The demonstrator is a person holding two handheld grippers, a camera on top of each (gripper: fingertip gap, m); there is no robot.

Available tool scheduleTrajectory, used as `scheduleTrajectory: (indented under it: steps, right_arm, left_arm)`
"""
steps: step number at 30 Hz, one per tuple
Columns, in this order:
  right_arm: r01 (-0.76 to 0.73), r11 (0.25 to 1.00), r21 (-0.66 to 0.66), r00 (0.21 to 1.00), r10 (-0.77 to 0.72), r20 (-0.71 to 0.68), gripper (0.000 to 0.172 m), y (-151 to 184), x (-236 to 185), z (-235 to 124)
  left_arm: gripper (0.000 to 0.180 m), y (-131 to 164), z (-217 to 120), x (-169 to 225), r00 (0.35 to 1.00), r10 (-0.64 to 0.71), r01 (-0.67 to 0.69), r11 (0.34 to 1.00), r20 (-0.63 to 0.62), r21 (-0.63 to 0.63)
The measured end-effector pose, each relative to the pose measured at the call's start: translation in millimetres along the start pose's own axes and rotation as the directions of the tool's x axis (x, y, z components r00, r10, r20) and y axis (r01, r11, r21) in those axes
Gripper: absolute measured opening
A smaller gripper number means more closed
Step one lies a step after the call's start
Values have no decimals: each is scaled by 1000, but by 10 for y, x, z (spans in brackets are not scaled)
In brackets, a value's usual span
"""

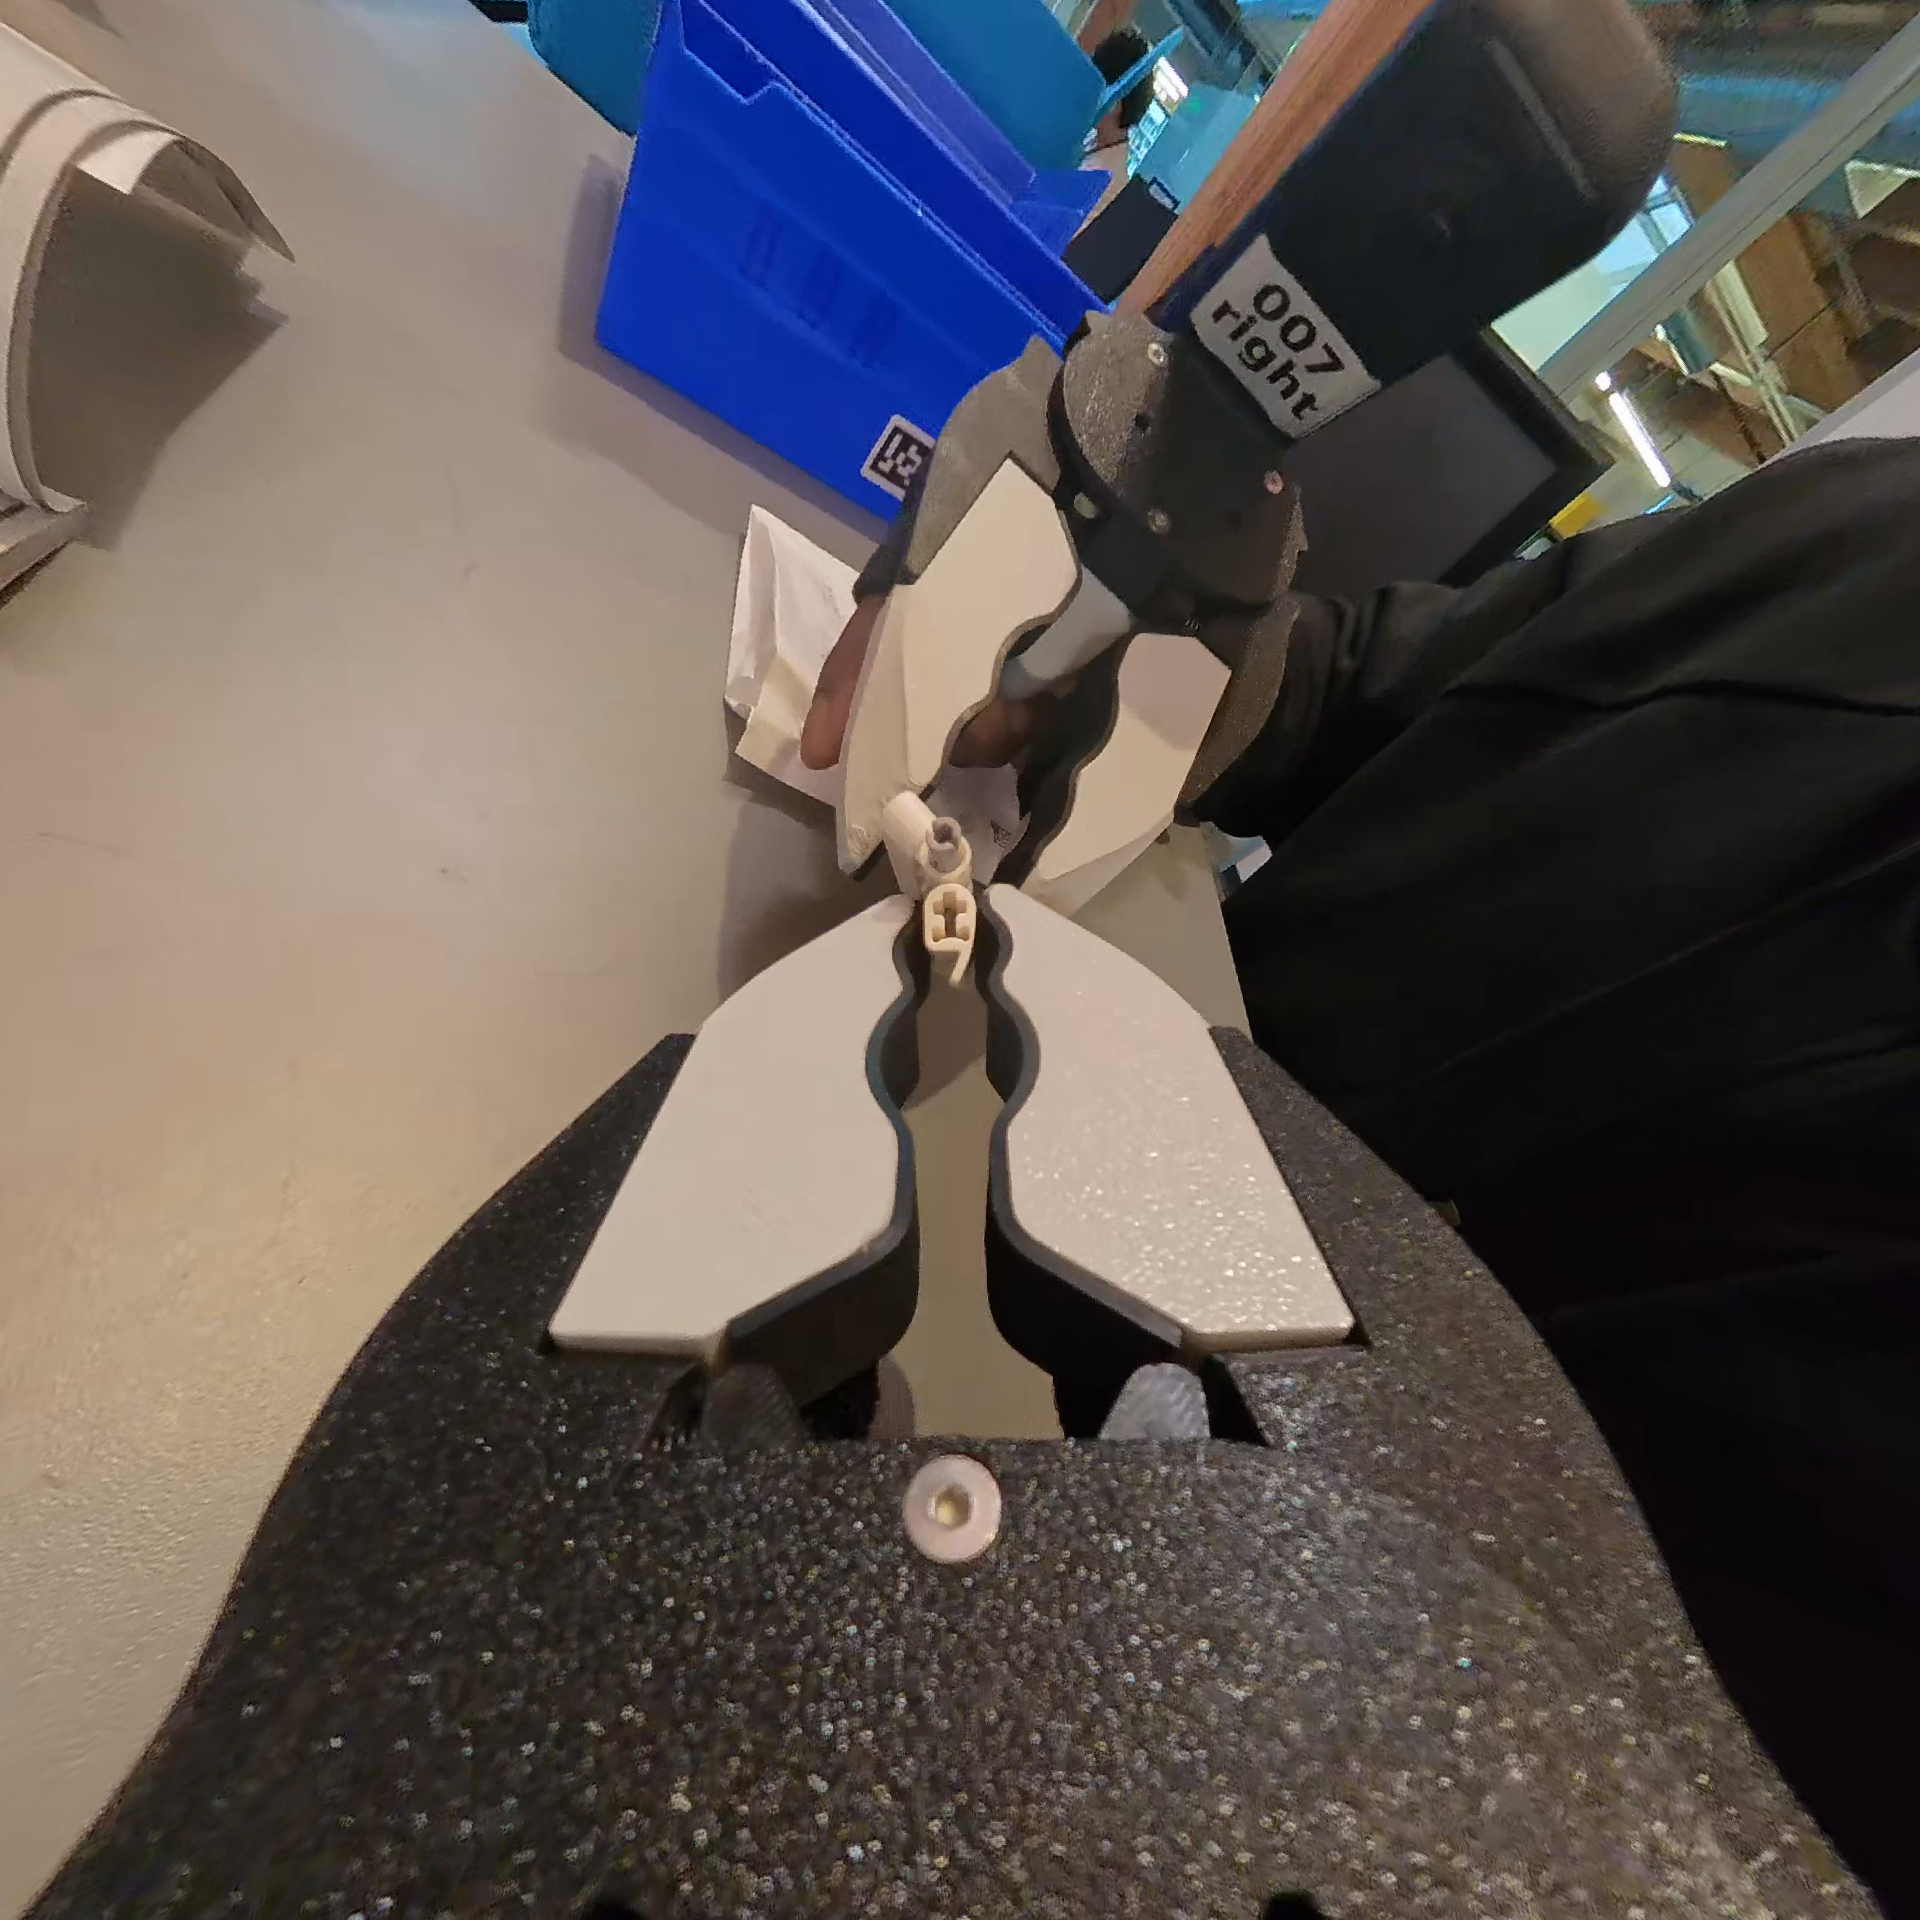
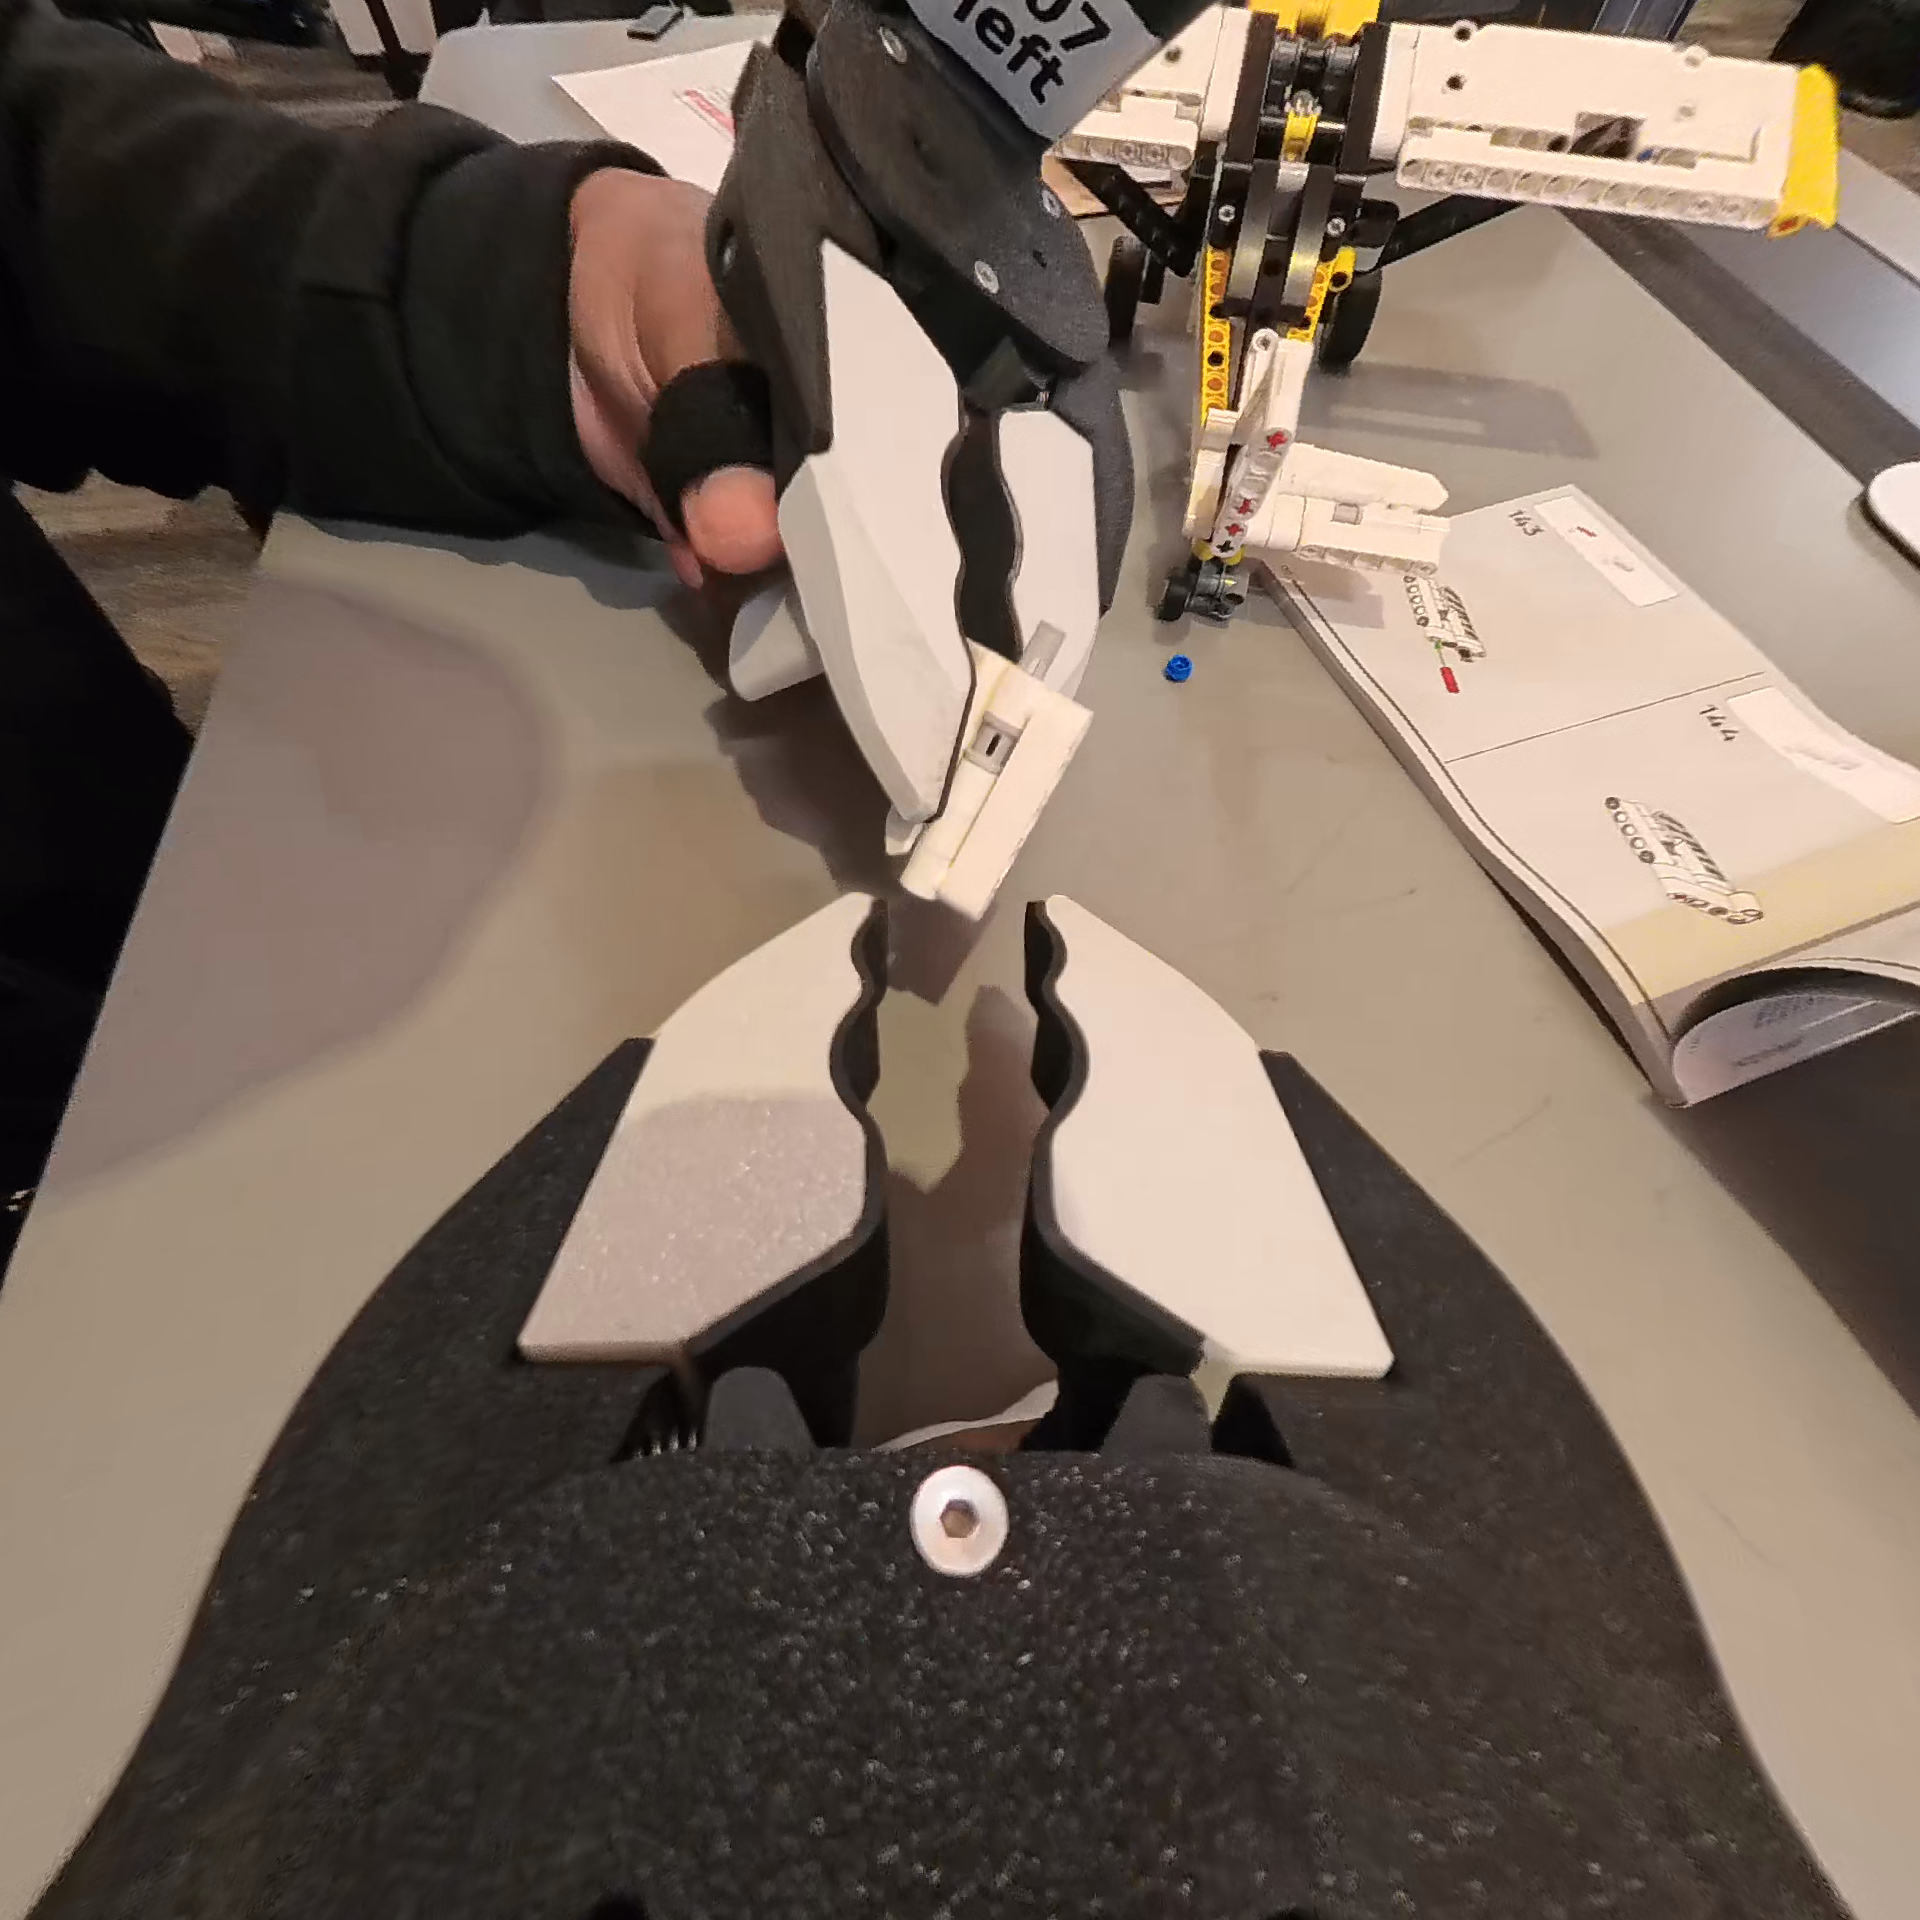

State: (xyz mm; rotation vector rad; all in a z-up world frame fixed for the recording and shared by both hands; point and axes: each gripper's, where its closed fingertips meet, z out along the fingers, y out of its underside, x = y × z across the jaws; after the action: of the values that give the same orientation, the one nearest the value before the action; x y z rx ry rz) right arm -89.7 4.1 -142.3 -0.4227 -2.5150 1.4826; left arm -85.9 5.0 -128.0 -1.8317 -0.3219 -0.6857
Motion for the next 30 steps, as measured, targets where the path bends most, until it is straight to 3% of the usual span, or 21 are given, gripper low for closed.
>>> scheduleTrajectory:
  steps: [6, 15, 30]
  right_arm:
    - [7, 999, 45, 999, -4, -46, 24, -82, 79, -57]
    - [26, 990, 140, 997, -15, -81, 22, -241, 112, -137]
    - [-24, 997, 79, 1000, 24, 7, 25, -122, 1, -49]
  left_arm:
    - [8, -12, -4, -15, 999, 43, -43, 999, 30, 0]
    - [8, 19, 38, -25, 957, 256, -248, 966, 136, -71]
    - [8, -5, 42, 45, 966, 243, -241, 970, 83, -36]
